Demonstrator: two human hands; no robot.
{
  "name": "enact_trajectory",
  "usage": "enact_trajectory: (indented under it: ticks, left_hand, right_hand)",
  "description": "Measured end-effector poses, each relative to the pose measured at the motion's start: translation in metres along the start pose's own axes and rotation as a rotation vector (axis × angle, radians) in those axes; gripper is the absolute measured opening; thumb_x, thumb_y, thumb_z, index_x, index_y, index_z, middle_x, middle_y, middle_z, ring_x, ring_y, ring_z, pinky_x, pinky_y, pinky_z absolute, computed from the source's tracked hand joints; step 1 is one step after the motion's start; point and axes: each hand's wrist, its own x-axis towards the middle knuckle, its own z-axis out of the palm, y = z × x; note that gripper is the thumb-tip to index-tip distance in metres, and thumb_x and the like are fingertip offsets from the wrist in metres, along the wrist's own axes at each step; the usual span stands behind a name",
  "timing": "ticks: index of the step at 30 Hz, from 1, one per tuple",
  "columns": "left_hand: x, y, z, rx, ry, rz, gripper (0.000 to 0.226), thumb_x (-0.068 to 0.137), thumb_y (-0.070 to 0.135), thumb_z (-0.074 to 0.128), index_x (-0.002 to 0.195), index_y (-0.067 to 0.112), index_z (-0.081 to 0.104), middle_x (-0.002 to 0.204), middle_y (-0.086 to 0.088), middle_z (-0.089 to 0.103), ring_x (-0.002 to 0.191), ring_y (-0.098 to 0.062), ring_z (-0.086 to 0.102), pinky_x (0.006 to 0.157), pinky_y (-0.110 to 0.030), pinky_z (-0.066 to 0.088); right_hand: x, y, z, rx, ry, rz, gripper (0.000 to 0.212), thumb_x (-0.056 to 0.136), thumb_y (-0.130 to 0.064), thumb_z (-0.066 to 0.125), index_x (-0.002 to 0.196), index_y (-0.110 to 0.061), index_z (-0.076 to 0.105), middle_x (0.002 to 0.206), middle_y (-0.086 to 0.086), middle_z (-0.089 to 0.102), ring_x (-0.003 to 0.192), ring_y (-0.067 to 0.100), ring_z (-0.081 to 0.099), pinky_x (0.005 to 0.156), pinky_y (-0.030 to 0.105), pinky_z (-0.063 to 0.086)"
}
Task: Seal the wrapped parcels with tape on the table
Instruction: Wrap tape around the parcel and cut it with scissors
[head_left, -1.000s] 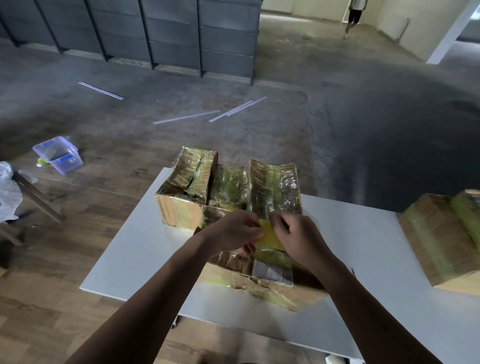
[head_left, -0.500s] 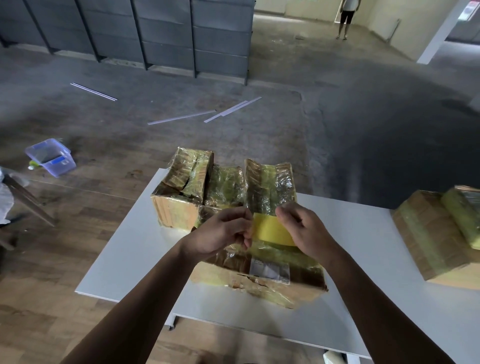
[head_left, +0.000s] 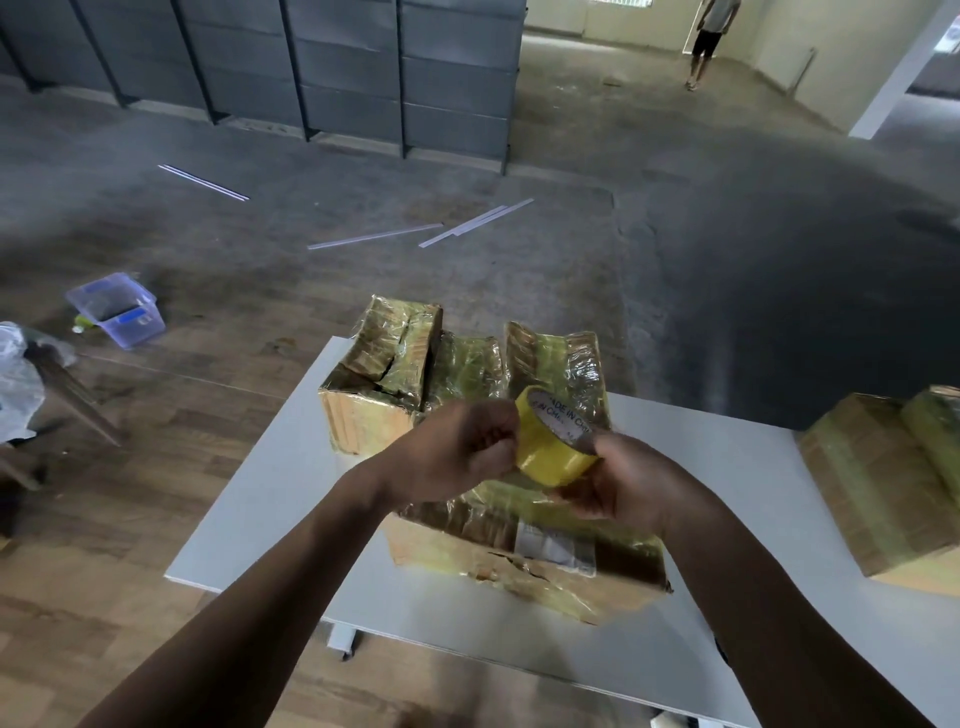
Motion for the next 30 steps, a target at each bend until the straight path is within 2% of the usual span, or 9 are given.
enact_trajectory:
  ticks: [3, 6, 8, 13, 16, 19, 21, 25, 30]
  left_hand:
    - [-0.006, -0.004, -0.005, 0.141, -0.092, 0.159, 0.01, 0.081, 0.012, 0.05, 0.071, 0.015, 0.05, 0.07, 0.002, 0.049, 0.061, -0.003, 0.042, 0.053, -0.026, 0.038]
    - [-0.013, -0.009, -0.023, 0.228, -0.075, 0.221, 0.008, 0.081, 0.008, 0.052, 0.073, 0.008, 0.05, 0.072, 0.006, 0.045, 0.064, -0.003, 0.043, 0.054, -0.025, 0.039]
    - [-0.016, -0.01, -0.034, 0.366, -0.035, 0.29, 0.011, 0.086, 0.012, 0.052, 0.076, 0.009, 0.05, 0.075, 0.01, 0.043, 0.065, -0.002, 0.042, 0.056, -0.022, 0.038]
    - [-0.03, -0.027, -0.023, 0.846, 0.194, 0.432, 0.024, 0.098, 0.016, 0.049, 0.08, 0.005, 0.06, 0.077, -0.006, 0.055, 0.065, -0.019, 0.051, 0.054, -0.031, 0.046]
    - [-0.043, -0.038, -0.013, 0.86, 0.329, 0.339, 0.031, 0.102, 0.024, 0.047, 0.085, 0.005, 0.066, 0.082, -0.006, 0.061, 0.067, -0.021, 0.058, 0.054, -0.034, 0.049]
    - [-0.049, -0.041, -0.004, 0.844, 0.469, 0.266, 0.035, 0.101, 0.032, 0.047, 0.081, 0.009, 0.064, 0.079, -0.002, 0.061, 0.062, -0.016, 0.056, 0.051, -0.024, 0.044]
    - [-0.051, -0.039, -0.001, 0.806, 0.545, 0.204, 0.039, 0.101, 0.038, 0.044, 0.08, 0.01, 0.064, 0.078, 0.001, 0.061, 0.061, -0.012, 0.054, 0.053, -0.017, 0.036]
    - [-0.056, -0.041, 0.0, 0.795, 0.581, 0.208, 0.044, 0.101, 0.04, 0.043, 0.079, 0.01, 0.066, 0.077, 0.001, 0.063, 0.063, -0.012, 0.056, 0.056, -0.015, 0.035]
    - [-0.062, -0.045, -0.003, 0.818, 0.609, 0.184, 0.038, 0.097, 0.038, 0.052, 0.075, 0.009, 0.065, 0.072, 0.0, 0.06, 0.058, -0.015, 0.055, 0.048, -0.025, 0.041]
  right_hand:
    - [-0.001, -0.004, 0.0, -0.055, 0.006, -0.063, 0.034, 0.096, 0.001, 0.038, 0.125, -0.014, 0.046, 0.09, 0.021, 0.067, 0.066, 0.032, 0.069, 0.051, 0.034, 0.057]
    - [-0.004, -0.007, -0.009, -0.095, -0.006, -0.163, 0.05, 0.089, 0.012, 0.04, 0.129, -0.016, 0.049, 0.112, 0.019, 0.059, 0.087, 0.033, 0.067, 0.061, 0.04, 0.059]
    - [-0.008, -0.009, -0.013, -0.167, -0.001, -0.281, 0.055, 0.088, 0.015, 0.043, 0.13, -0.02, 0.049, 0.114, 0.013, 0.061, 0.094, 0.029, 0.067, 0.067, 0.04, 0.059]
    - [-0.01, -0.008, -0.006, -0.439, 0.263, -0.619, 0.058, 0.09, 0.003, 0.052, 0.124, -0.044, 0.046, 0.111, -0.006, 0.061, 0.094, 0.007, 0.062, 0.078, 0.024, 0.053]
    - [-0.007, -0.005, -0.003, -0.49, 0.316, -0.766, 0.054, 0.089, 0.003, 0.051, 0.113, -0.046, 0.051, 0.107, -0.013, 0.06, 0.088, -0.004, 0.056, 0.069, 0.014, 0.046]
    - [-0.008, -0.003, 0.001, -0.458, 0.321, -0.845, 0.041, 0.091, 0.003, 0.051, 0.102, -0.036, 0.057, 0.086, -0.008, 0.062, 0.072, 0.003, 0.054, 0.059, 0.014, 0.042]
    - [-0.009, -0.004, 0.004, -0.453, 0.309, -0.891, 0.037, 0.091, 0.004, 0.05, 0.098, -0.032, 0.057, 0.083, -0.006, 0.061, 0.069, 0.006, 0.052, 0.057, 0.014, 0.04]
    - [-0.017, -0.014, 0.006, -0.553, 0.277, -0.951, 0.052, 0.082, 0.015, 0.049, 0.097, -0.034, 0.055, 0.087, -0.014, 0.059, 0.073, -0.001, 0.052, 0.059, 0.011, 0.041]
    - [-0.027, -0.029, 0.015, -0.72, 0.225, -1.046, 0.043, 0.076, -0.002, 0.051, 0.096, -0.04, 0.051, 0.096, -0.013, 0.058, 0.084, 0.003, 0.054, 0.066, 0.017, 0.043]
